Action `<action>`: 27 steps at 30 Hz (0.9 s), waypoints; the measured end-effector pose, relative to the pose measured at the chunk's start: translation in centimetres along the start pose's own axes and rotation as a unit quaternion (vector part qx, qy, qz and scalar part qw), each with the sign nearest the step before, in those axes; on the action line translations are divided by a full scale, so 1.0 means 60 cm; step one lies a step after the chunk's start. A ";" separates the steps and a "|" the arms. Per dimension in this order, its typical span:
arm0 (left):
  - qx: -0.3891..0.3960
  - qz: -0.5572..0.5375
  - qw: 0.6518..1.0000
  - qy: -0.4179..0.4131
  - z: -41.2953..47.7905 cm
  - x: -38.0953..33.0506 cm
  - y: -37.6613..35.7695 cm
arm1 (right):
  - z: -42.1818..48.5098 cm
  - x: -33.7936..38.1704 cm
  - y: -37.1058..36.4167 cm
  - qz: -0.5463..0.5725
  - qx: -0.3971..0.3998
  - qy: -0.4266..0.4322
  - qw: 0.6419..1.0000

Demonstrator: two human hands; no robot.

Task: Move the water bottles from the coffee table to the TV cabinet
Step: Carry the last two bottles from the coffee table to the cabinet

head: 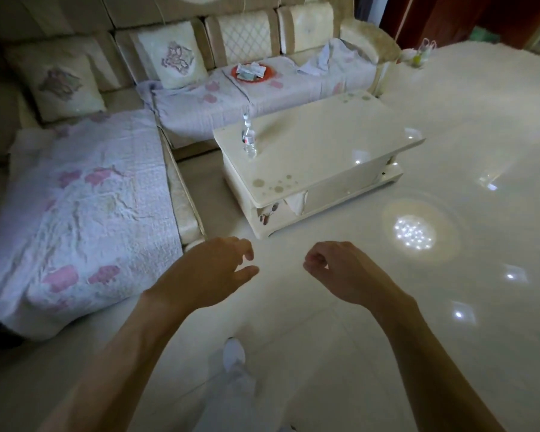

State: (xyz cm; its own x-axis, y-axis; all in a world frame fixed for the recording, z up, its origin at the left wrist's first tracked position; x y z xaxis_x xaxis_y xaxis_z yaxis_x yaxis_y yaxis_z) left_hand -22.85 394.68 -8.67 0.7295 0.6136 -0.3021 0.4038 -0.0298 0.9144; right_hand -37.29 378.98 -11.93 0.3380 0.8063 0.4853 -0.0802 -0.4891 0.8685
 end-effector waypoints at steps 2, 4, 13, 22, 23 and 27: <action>0.011 0.000 1.000 0.008 0.031 0.024 0.008 | 0.047 0.006 -0.002 0.001 0.013 0.009 1.000; 0.017 -0.008 1.000 0.005 0.069 0.046 0.020 | 0.099 0.010 0.000 -0.003 0.022 0.011 1.000; -0.003 -0.051 0.999 0.012 0.253 0.180 0.119 | 0.325 0.037 0.034 -0.018 0.035 -0.009 0.999; -0.041 -0.097 0.994 0.016 0.370 0.258 0.176 | 0.485 0.026 0.050 -0.017 0.045 -0.008 0.999; -0.047 -0.101 0.994 0.017 0.384 0.263 0.181 | 0.502 0.020 0.052 -0.015 0.048 -0.009 0.999; -0.044 -0.099 0.994 0.031 0.442 0.281 0.192 | 0.573 -0.006 0.058 -0.013 0.054 -0.005 0.998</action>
State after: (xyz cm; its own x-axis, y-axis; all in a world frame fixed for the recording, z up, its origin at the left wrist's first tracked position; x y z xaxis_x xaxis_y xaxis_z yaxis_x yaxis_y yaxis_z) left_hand 8.76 383.74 -10.38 0.6036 0.6486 -0.4636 0.4836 0.1645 0.8597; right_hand -5.45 365.59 -12.53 0.3485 0.8156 0.4620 0.0290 -0.5020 0.8644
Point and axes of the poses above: each hand's wrist, its own z-axis towards the middle knuckle, its own y-axis out of the back of the hand, x = y × z, the point moved 3 cm from there along z, towards the middle knuckle, and after that the axes turned 11 degrees about y, right-handed, at the moved point
